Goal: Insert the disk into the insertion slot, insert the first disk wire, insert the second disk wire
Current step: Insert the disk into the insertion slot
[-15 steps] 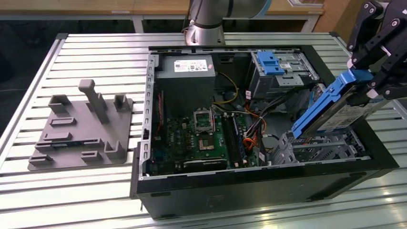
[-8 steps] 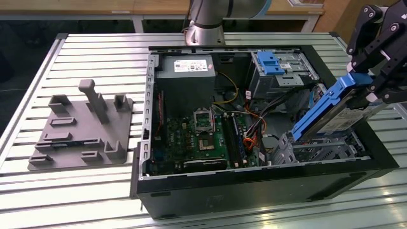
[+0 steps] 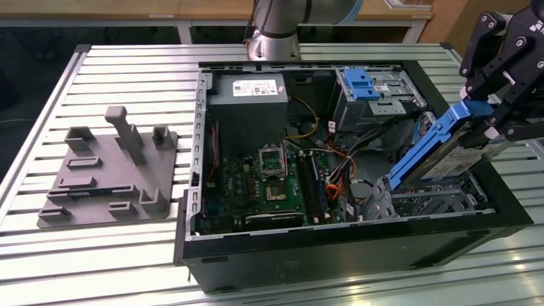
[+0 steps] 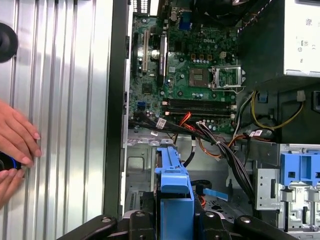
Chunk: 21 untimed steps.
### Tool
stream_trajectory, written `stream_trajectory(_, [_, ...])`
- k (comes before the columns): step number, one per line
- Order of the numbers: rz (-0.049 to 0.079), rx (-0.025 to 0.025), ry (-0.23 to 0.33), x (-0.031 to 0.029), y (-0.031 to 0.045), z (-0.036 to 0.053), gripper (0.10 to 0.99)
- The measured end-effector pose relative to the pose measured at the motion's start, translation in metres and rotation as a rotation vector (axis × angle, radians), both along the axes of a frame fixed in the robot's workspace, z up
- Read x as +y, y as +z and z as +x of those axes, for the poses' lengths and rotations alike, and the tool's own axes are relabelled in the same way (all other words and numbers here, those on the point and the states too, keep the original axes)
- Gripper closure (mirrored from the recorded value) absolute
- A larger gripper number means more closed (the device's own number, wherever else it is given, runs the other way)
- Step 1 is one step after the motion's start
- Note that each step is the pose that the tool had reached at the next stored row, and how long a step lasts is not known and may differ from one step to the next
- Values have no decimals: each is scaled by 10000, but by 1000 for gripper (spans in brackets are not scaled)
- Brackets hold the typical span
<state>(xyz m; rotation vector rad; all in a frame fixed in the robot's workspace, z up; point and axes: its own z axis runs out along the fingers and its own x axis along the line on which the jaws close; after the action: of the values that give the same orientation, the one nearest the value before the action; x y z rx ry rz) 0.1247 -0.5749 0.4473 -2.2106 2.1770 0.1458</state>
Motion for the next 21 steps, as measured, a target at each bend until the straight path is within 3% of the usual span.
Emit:
stream_trajectory(13, [-2,0,-75,1,-70,-10,722])
stream_trajectory(21, [-7,0,-136,36,-92,-11,722])
